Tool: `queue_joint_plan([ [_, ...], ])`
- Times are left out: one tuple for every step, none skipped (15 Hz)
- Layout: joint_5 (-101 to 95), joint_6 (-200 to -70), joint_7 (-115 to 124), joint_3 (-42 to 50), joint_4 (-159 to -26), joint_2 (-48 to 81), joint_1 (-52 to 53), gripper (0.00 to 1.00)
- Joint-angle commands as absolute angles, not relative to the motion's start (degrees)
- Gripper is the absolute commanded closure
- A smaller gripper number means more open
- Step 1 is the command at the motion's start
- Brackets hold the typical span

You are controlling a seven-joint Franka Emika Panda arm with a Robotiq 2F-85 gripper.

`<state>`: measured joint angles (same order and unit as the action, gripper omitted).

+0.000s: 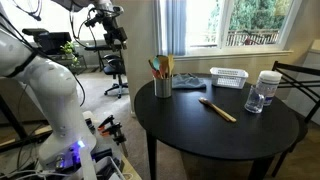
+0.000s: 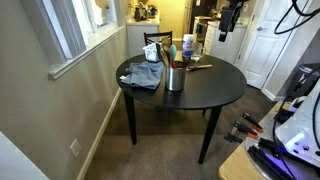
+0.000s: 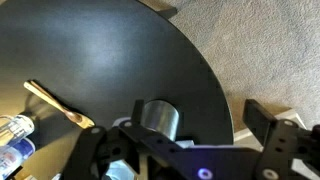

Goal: Put the wooden spoon into the metal bucket

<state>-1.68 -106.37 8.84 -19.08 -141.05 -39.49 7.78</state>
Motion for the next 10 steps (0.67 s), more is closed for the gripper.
queue_joint_plan([
  [-2.51,-106.2,9.63,-17.99,-140.9,-39.12,9.2,0.0],
  [-2.51,-106.2,9.63,-17.99,-140.9,-39.12,9.2,0.0],
  [-2.51,-106.2,9.63,-17.99,-140.9,-39.12,9.2,0.0],
  [-2.51,-106.2,9.63,-17.99,-140.9,-39.12,9.2,0.0],
  [-2.51,-106.2,9.63,-17.99,-140.9,-39.12,9.2,0.0],
  [-2.51,-106.2,9.63,-17.99,-140.9,-39.12,9.2,0.0],
  [-2.45,-106.27,9.13,-17.43,-140.7,-39.08,9.13,0.0],
  [-1.94,-106.13,8.61,-16.36,-140.36,-38.99,9.01,0.0],
  [-2.16,-106.11,8.43,-15.73,-140.27,-39.09,8.72,0.0],
  [-1.66,-106.12,6.96,-14.12,-140.22,-39.26,8.85,0.0],
])
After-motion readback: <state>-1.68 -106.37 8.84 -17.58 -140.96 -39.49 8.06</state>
